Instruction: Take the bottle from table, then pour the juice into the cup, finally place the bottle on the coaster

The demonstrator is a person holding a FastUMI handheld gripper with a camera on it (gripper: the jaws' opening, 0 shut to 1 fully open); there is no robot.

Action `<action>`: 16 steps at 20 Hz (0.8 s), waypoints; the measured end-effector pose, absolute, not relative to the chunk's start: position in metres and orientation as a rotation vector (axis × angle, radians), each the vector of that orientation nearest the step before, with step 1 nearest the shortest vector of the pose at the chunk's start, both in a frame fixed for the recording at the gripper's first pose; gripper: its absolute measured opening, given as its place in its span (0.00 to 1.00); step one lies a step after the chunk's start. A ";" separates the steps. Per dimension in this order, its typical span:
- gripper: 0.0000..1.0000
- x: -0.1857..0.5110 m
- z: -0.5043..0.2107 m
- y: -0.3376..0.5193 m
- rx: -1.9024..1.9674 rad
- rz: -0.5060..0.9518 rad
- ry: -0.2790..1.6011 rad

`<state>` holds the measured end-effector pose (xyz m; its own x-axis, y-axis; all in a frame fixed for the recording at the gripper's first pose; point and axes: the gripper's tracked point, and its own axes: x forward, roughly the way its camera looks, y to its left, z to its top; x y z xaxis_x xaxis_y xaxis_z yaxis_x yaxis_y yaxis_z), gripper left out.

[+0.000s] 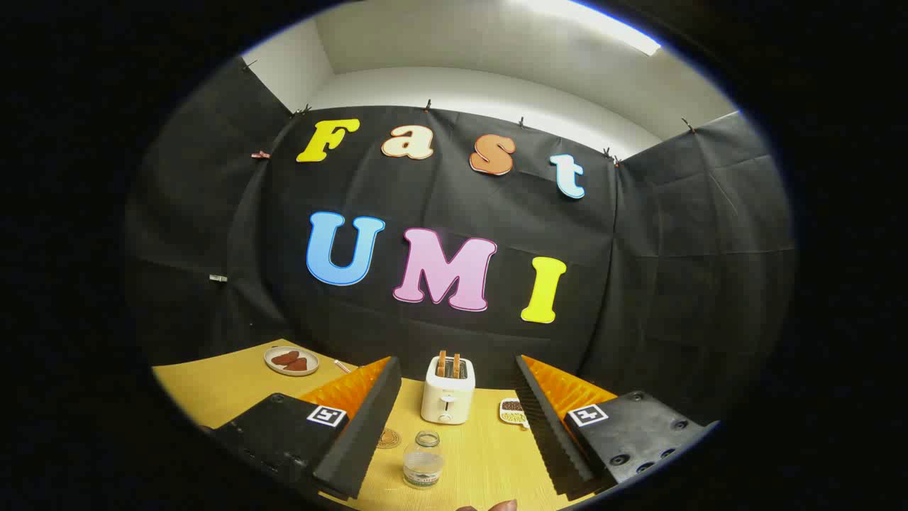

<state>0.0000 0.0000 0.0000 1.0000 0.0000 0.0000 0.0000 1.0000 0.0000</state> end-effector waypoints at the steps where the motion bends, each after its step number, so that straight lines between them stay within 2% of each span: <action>1: 0.97 0.000 -0.001 0.001 -0.002 0.001 0.001; 16: 0.97 -0.003 -0.007 0.008 0.009 0.027 0.008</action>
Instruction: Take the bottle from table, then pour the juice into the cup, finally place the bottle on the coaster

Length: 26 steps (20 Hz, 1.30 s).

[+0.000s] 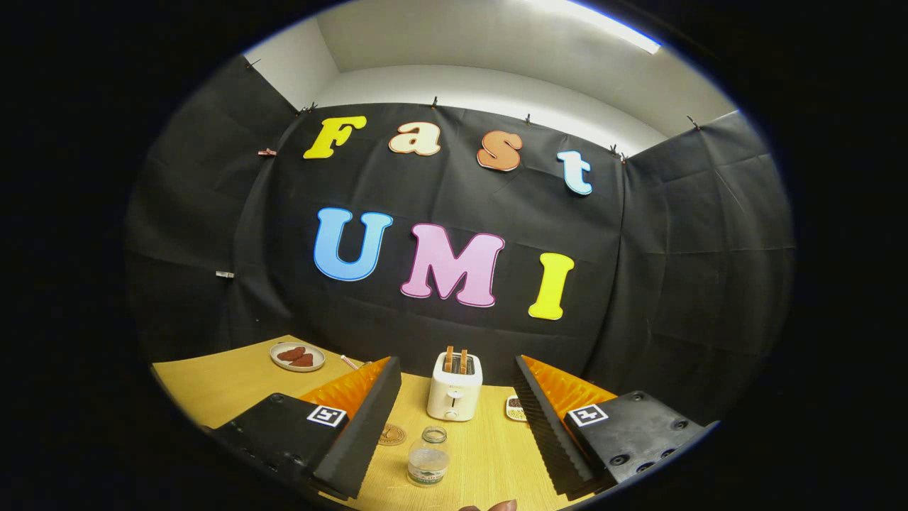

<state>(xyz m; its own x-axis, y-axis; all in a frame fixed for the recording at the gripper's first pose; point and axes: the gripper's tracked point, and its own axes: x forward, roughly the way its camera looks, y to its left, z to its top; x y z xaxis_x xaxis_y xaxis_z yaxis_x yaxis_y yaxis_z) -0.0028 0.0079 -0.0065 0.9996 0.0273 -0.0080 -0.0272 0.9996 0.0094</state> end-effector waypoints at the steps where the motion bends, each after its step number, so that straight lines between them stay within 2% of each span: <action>1: 0.97 -0.002 -0.008 0.008 0.013 0.028 0.007; 9: 0.97 0.006 -0.049 0.016 0.045 0.047 0.002; 20: 0.97 0.022 -0.199 0.036 0.061 0.087 0.083; 26: 0.97 0.028 -0.251 0.054 0.089 0.123 0.103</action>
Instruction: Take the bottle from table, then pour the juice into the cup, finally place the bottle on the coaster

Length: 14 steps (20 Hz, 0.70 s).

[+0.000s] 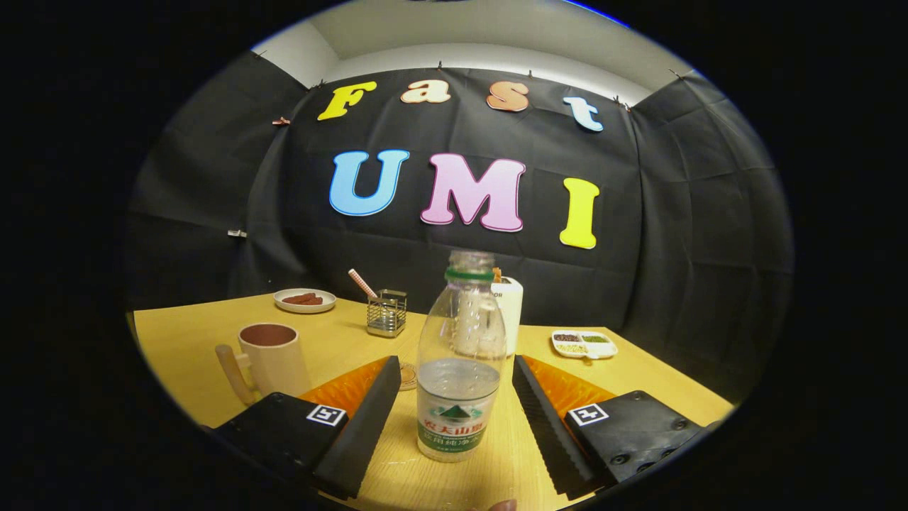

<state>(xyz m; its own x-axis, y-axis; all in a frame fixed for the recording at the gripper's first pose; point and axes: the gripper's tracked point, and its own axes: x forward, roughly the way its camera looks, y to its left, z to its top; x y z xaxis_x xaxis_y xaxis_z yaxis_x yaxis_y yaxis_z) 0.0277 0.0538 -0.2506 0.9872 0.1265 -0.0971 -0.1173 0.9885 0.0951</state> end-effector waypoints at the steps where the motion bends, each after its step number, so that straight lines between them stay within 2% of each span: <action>1: 0.97 0.029 -0.257 0.056 0.094 0.123 0.107; 8: 0.97 0.044 -0.281 0.052 0.149 0.094 0.141; 10: 0.75 0.048 -0.280 0.054 0.148 0.099 0.161; 14: 0.74 0.053 -0.271 0.049 0.058 0.076 0.162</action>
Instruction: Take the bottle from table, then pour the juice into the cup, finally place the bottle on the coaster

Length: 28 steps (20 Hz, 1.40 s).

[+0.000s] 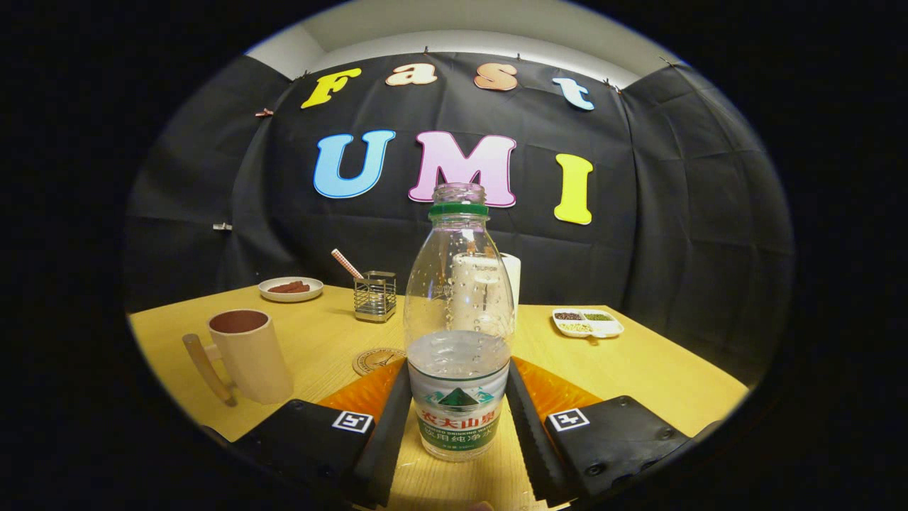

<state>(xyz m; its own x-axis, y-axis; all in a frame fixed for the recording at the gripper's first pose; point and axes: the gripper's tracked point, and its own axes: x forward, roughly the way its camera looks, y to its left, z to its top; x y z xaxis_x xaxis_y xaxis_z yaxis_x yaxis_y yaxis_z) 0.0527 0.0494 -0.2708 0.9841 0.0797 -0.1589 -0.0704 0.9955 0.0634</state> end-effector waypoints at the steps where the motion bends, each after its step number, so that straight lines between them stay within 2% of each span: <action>1: 0.74 0.054 -0.264 0.048 0.030 0.070 0.156; 8: 0.74 0.066 -0.226 0.053 -0.202 0.111 0.189; 16: 0.73 0.059 -0.219 0.063 -0.520 0.145 0.280; 17: 0.70 0.055 -0.218 0.067 -0.571 0.158 0.278; 26: 0.70 0.045 -0.196 0.100 -0.943 0.249 0.221; 28: 0.67 0.053 -0.198 0.106 -1.013 0.252 0.222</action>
<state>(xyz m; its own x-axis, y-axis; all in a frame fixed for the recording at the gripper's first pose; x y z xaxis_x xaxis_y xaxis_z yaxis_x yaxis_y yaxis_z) 0.0533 0.1062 -0.1985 0.9489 0.1047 -0.2978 -0.3087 0.5051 -0.8060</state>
